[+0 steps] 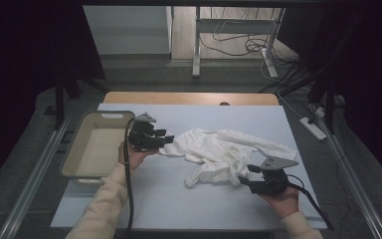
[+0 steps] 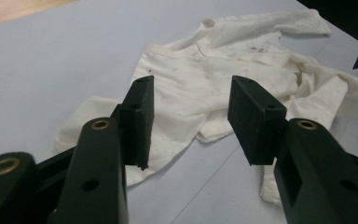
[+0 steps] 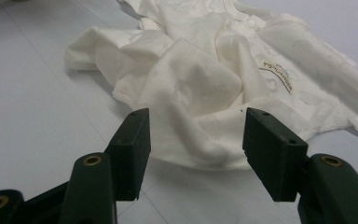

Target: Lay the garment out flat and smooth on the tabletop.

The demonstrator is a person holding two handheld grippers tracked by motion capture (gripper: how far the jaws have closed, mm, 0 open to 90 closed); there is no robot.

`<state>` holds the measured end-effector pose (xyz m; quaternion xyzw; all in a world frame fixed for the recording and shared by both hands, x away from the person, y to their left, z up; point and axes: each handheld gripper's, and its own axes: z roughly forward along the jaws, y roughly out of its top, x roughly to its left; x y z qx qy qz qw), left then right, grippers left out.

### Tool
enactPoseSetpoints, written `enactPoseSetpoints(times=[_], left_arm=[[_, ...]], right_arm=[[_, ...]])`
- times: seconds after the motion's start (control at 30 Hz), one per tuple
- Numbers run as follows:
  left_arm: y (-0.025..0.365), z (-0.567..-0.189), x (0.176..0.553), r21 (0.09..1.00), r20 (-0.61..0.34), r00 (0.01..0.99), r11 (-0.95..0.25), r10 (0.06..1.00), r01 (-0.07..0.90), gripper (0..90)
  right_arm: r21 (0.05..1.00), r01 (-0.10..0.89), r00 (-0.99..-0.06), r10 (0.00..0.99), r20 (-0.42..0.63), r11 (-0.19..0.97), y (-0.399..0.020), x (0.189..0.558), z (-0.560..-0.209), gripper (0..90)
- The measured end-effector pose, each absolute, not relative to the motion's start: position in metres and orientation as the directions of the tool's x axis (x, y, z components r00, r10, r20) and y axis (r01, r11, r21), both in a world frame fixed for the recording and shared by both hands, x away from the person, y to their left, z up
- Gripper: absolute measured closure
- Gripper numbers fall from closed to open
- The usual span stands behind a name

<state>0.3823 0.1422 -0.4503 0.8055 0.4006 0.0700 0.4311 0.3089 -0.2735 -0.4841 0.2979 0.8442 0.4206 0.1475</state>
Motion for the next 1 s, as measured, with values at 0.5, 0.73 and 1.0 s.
enactPoseSetpoints(times=[0.5, 0.73, 1.0], left_arm=[[0.127, -0.460, 0.382, 0.724, -0.238, 0.694, -0.352, 0.680, 0.593, 45.9], [0.122, -0.461, 0.381, 0.721, -0.228, 0.700, -0.366, 0.677, 0.589, 42.6], [0.118, -0.464, 0.381, 0.715, -0.229, 0.702, -0.373, 0.674, 0.592, 40.7]], right_arm=[[0.815, 0.325, -0.814, 0.581, -0.017, 0.479, -0.255, 0.303, -0.477, 41.6], [0.819, 0.312, -0.830, 0.558, -0.012, 0.482, -0.244, 0.303, -0.475, 41.6], [0.829, 0.301, -0.831, 0.556, -0.014, 0.471, -0.232, 0.308, -0.470, 41.6]])
